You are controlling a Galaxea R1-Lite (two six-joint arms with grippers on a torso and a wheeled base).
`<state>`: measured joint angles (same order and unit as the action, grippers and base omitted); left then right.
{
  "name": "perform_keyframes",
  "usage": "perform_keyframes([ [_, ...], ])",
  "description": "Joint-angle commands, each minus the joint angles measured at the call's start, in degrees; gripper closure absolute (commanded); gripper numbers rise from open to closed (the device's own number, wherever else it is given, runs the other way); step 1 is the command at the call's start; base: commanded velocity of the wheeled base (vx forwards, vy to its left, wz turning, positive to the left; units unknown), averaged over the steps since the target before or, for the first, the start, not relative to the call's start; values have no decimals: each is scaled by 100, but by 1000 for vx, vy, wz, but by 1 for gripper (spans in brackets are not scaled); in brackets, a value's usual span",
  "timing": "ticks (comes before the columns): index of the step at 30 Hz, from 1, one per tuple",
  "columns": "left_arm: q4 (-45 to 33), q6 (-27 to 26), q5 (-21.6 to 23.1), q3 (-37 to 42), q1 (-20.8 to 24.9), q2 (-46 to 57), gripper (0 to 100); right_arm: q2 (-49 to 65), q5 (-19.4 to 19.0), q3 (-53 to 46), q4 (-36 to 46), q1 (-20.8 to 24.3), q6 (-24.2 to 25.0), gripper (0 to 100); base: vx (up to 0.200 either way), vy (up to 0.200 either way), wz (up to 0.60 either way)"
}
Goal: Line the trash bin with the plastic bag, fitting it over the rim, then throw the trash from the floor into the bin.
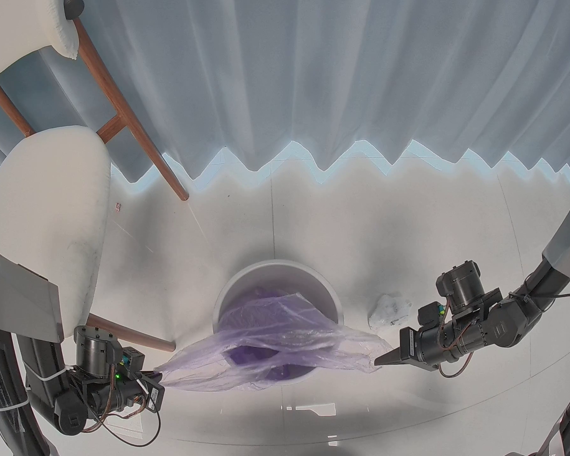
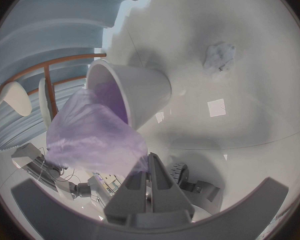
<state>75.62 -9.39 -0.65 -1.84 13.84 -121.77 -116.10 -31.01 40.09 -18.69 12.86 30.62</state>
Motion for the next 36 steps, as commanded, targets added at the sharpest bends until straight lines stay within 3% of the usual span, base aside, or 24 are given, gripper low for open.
perform_keyframes([
  [1,32,25,-76,-62,-83,-418,100,-343,157,60,32,-144,-162,100,0,0,0],
  [7,41,42,-138,-317,-259,-356,100,-492,535,227,6,-337,-320,100,0,0,0],
  [16,41,60,-164,-545,-259,-242,100,-369,552,420,-47,-346,-259,100,0,0,0],
  [30,32,7,-129,105,-4,-356,100,-721,719,367,436,-311,-584,100,0,0,0],
  [36,32,42,-173,-291,-56,-549,100,-940,1053,561,252,-311,-549,100,0,0,0],
])
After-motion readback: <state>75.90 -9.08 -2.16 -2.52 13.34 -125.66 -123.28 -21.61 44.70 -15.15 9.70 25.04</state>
